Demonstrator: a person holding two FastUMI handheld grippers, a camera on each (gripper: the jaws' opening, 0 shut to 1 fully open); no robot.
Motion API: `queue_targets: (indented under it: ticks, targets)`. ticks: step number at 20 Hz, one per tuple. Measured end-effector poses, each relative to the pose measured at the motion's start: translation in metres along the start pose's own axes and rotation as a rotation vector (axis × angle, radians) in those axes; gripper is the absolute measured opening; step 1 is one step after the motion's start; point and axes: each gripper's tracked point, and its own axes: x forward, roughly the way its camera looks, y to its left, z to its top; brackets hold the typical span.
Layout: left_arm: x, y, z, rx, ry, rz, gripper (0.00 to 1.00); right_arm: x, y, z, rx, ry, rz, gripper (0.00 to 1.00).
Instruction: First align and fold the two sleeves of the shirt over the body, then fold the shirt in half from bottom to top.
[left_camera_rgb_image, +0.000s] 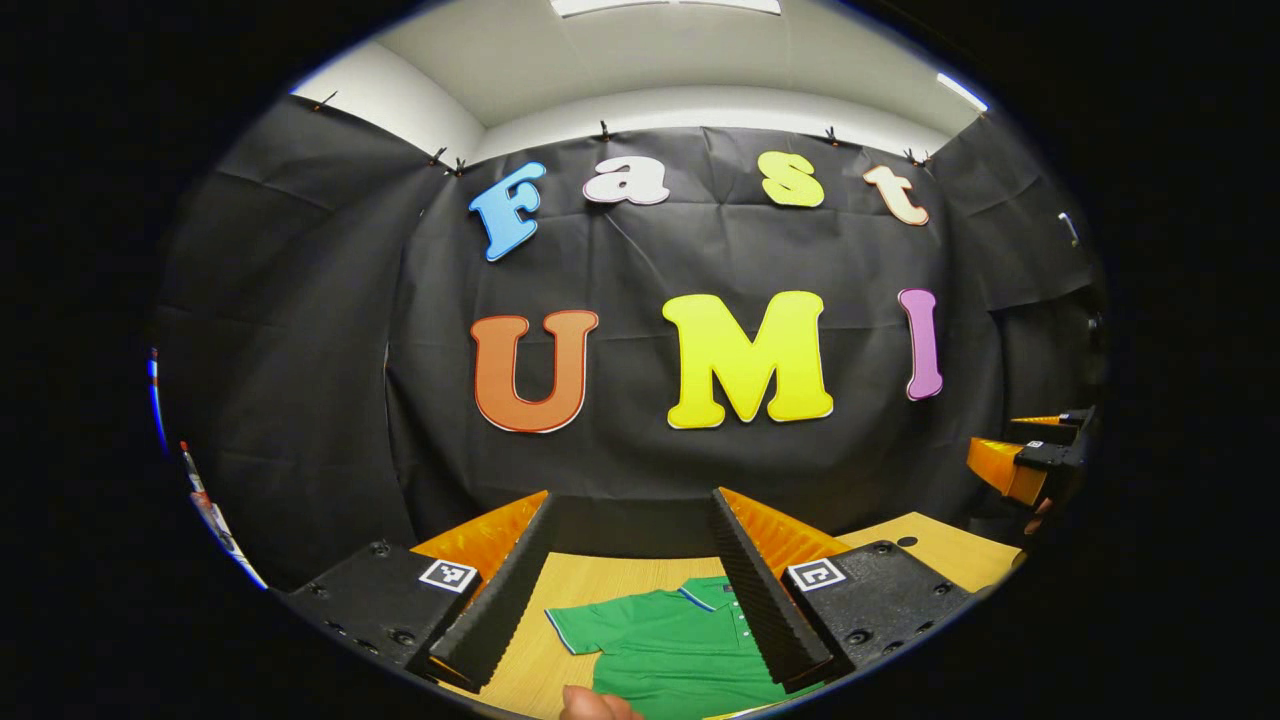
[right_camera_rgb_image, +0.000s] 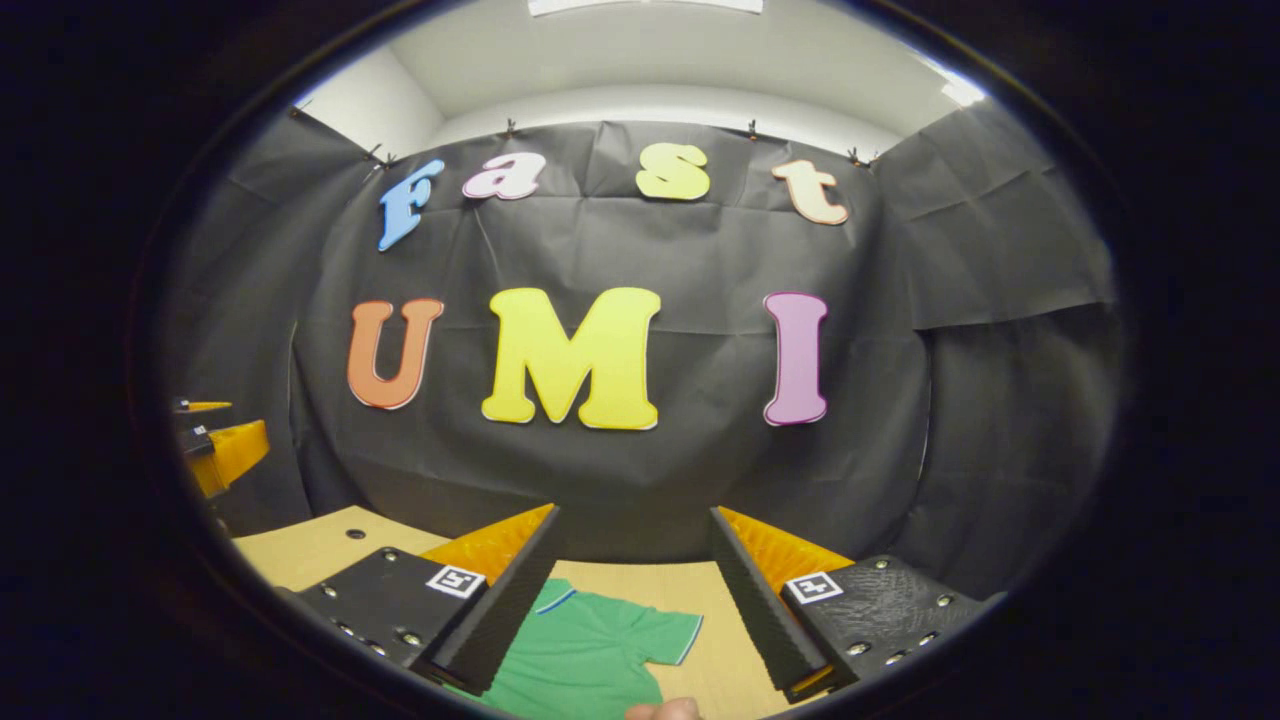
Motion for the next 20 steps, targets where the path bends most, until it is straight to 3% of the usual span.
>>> queue_targets:
  ticks: [1,2,6,12,13,14,17,20]
  targets:
    - [-0.001,0.000,-0.001,0.001,0.000,0.001,0.96,-0.001,-0.001,-0.002,-0.002,0.000,0.001,0.97]
    - [-0.004,0.000,-0.001,0.001,0.000,0.002,0.96,-0.002,-0.002,-0.005,-0.004,0.007,-0.001,0.93]
    - [-0.007,-0.001,-0.002,0.003,0.003,0.004,0.96,-0.003,-0.006,-0.003,-0.014,0.007,-0.001,0.93]
    - [-0.007,-0.004,-0.005,0.010,0.013,0.001,0.96,0.009,-0.017,-0.008,-0.023,0.020,-0.016,0.93]
    - [-0.007,-0.004,-0.004,0.013,0.013,0.002,0.96,0.013,-0.020,-0.011,-0.027,0.026,-0.018,0.97]
    - [-0.006,-0.004,-0.004,0.016,0.011,0.002,0.96,0.020,-0.022,-0.013,-0.032,0.031,-0.020,0.93]
    - [-0.006,-0.005,-0.007,0.025,0.023,-0.005,0.96,0.053,-0.031,-0.030,-0.051,0.066,-0.013,0.97]
    - [-0.007,-0.005,-0.006,0.034,0.029,-0.006,0.96,0.101,-0.041,-0.069,-0.067,0.163,0.002,0.93]
